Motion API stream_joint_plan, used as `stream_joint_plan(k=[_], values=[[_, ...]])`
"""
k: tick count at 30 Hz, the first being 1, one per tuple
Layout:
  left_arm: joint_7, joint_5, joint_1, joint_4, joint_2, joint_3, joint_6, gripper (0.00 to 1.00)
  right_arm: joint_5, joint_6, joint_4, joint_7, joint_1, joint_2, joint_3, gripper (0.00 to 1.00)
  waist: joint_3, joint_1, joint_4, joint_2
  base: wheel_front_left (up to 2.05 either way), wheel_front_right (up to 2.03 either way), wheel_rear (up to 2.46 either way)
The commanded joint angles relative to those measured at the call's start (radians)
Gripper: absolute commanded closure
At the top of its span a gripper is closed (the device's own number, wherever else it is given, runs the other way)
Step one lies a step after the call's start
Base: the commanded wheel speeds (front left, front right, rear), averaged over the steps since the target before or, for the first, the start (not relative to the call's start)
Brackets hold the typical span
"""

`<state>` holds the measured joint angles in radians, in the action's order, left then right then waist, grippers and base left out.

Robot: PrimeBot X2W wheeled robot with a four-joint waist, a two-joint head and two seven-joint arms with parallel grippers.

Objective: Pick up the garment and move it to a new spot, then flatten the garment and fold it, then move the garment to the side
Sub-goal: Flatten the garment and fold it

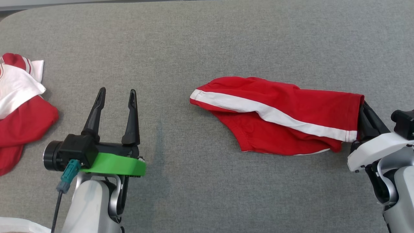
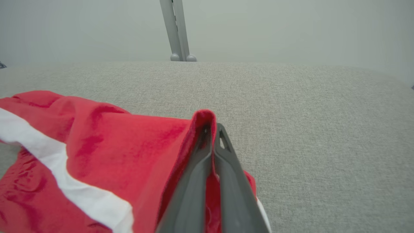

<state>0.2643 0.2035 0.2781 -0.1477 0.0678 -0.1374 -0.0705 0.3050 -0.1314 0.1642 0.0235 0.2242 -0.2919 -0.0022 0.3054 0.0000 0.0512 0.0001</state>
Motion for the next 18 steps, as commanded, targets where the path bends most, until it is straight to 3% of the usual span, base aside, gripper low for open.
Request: stream_joint_plan(k=[1, 2, 11, 18], values=[[0.000, -0.006, 0.012, -0.002, -0.003, 0.003, -0.003, 0.00, 0.009, 0.001, 0.006, 0.011, 0.011, 0.004, -0.004, 0.30, 0.004, 0.0000, 0.001, -0.0001, 0.00, 0.00, 0.00], [0.000, -0.007, 0.011, -0.003, -0.004, 0.005, -0.003, 0.00, 0.010, 0.001, 0.009, 0.021, 0.008, 0.002, -0.010, 0.00, 0.003, 0.0000, 0.001, -0.0001, 0.00, 0.00, 0.00], [0.000, -0.016, -0.030, -0.015, -0.005, 0.031, 0.006, 0.00, 0.002, 0.001, -0.042, 0.132, -0.102, 0.028, -0.117, 0.00, -0.055, 0.0000, -0.026, -0.0001, 0.00, 0.00, 0.00], [0.000, -0.023, -0.071, -0.023, -0.004, 0.048, 0.017, 0.00, -0.049, 0.001, -0.171, 0.162, -0.146, 0.083, -0.073, 0.00, -0.117, 0.0000, -0.055, -0.0001, 0.00, 0.00, 0.00]])
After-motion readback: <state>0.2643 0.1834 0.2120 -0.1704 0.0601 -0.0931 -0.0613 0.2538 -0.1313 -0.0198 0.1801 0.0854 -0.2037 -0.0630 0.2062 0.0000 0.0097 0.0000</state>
